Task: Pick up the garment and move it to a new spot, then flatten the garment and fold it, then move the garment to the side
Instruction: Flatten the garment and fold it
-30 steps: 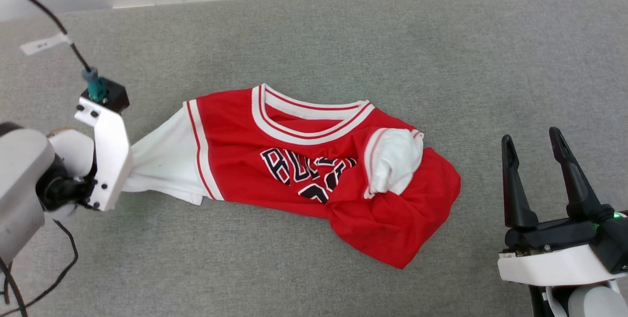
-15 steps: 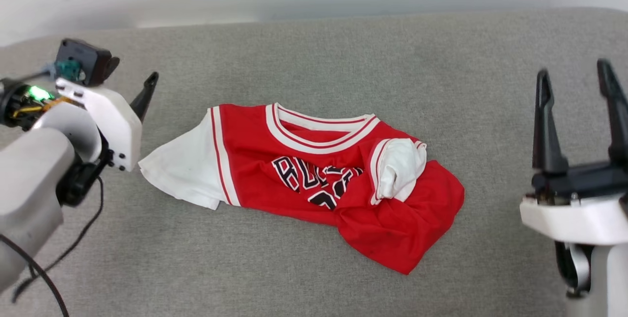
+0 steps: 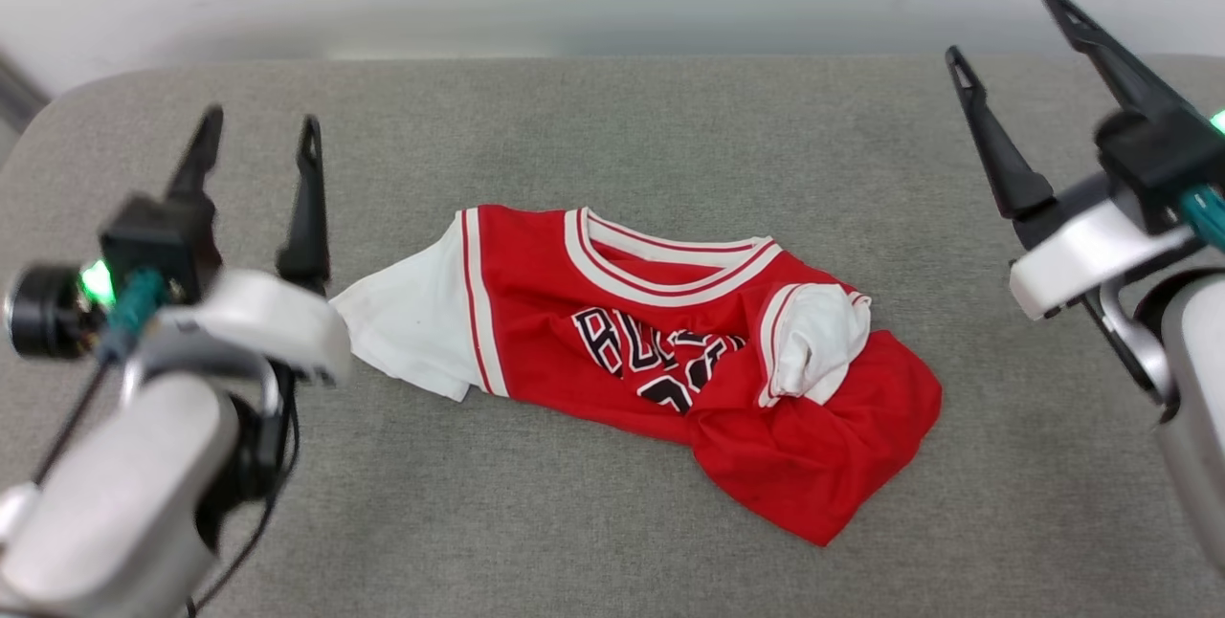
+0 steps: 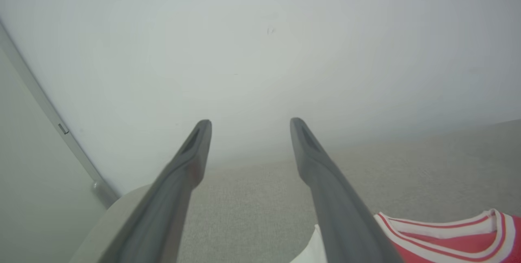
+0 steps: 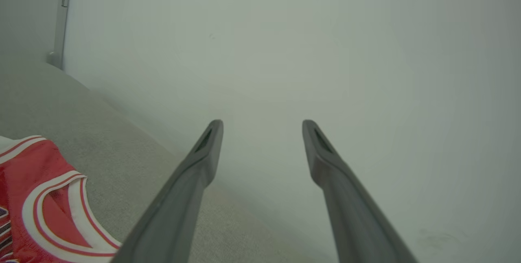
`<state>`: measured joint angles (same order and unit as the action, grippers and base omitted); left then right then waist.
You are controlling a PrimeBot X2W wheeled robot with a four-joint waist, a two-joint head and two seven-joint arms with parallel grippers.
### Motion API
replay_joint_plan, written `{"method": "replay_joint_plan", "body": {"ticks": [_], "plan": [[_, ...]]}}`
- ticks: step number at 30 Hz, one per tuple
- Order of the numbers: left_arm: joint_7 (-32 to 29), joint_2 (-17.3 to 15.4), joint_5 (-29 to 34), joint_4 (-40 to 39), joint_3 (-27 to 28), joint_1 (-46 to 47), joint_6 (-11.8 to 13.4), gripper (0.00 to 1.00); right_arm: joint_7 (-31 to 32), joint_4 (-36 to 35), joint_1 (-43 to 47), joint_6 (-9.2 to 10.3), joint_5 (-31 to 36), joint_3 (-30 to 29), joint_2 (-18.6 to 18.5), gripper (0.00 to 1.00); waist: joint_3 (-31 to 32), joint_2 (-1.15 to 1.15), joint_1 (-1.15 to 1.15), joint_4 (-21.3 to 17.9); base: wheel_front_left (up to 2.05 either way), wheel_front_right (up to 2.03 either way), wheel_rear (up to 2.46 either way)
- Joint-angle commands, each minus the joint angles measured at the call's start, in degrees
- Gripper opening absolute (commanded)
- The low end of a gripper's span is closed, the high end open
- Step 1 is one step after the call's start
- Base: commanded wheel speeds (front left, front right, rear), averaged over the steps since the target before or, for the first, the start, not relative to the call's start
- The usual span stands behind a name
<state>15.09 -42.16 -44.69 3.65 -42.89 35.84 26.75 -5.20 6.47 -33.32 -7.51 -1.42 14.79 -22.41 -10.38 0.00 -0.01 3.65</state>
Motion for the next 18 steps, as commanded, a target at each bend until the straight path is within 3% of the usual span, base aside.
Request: {"method": "replay_joint_plan", "body": {"ticks": [1,4,10,14,18], "plan": [[0.07,1.26,1.68,-1.14,1.59,-3.69,0.69,1.00,2.98,1.06,-1.71,0.05,-1.97,2.15,-1.80,1.00,-0.41,0.00,0.01,0.42,0.00,0.00,0.00],[0.10,4.36,7.16,-5.43,8.89,-10.40,2.24,1.00,12.49,1.99,-6.40,0.05,-8.55,10.39,-6.98,1.00,-1.11,0.00,0.01,0.90,0.00,0.00,0.00],[0.11,12.02,16.33,-10.53,18.85,-21.58,1.57,1.00,33.16,1.21,-14.21,0.06,-25.33,25.89,-15.88,1.00,-2.89,0.00,0.01,2.20,0.00,0.00,0.00],[0.12,17.47,20.84,-12.75,24.28,-26.49,-0.20,1.00,43.24,2.81,-19.10,0.05,-35.79,32.26,-18.54,1.00,-4.69,0.00,0.01,3.40,0.00,0.00,0.00],[0.12,22.68,24.63,-13.74,27.91,-29.39,-3.12,1.00,49.67,6.76,-23.22,0.05,-42.23,36.01,-18.62,1.00,-6.86,0.00,0.01,5.05,0.00,0.00,0.00]]}}
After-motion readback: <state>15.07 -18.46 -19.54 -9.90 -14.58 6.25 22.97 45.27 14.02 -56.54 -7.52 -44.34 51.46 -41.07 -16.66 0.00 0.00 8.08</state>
